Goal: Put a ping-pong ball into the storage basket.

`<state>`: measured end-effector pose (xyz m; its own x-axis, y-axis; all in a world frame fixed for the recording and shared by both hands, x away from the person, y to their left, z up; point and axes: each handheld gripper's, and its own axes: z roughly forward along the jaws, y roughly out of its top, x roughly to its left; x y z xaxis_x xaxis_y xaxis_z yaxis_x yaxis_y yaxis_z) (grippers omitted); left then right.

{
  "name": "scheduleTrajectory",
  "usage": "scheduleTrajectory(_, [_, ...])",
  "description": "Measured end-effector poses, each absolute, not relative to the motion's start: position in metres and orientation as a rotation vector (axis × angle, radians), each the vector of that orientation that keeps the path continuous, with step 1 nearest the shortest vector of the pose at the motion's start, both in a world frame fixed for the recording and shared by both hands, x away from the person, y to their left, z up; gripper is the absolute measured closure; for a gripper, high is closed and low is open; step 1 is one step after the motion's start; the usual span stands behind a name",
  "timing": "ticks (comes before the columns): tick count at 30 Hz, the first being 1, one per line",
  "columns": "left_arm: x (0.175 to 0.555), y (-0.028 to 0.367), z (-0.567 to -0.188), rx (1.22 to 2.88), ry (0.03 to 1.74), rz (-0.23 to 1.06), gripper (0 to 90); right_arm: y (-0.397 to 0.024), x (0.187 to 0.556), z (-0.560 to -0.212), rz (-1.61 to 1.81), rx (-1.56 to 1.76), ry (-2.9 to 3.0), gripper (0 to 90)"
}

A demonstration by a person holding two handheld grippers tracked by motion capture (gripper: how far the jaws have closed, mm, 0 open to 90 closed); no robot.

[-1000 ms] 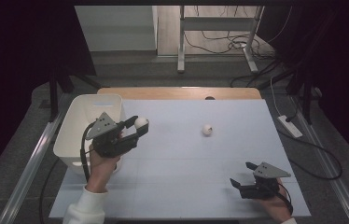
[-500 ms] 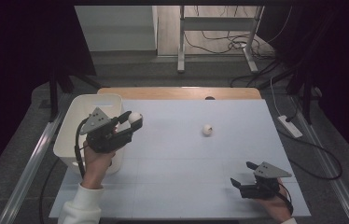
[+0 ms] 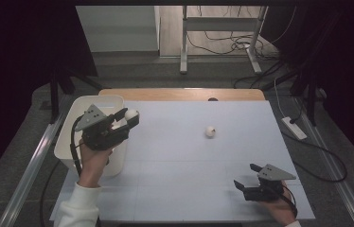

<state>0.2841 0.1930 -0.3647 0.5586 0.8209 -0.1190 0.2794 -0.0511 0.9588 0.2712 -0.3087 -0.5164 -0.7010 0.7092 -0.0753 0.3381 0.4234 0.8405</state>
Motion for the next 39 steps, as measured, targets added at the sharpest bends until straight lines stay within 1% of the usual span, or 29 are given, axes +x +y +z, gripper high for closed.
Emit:
scheduleTrajectory(16, [0.291,0.212,-0.361,1.587,1.002,0.58,50.6,-0.309,0.272,-0.516,1.194,0.9,2.255,11.4])
scheduleTrajectory(39, [0.302,0.231,-0.356,1.616,1.072,0.645,50.6,-0.309,0.272,-0.517,1.191,0.911,2.249,11.4])
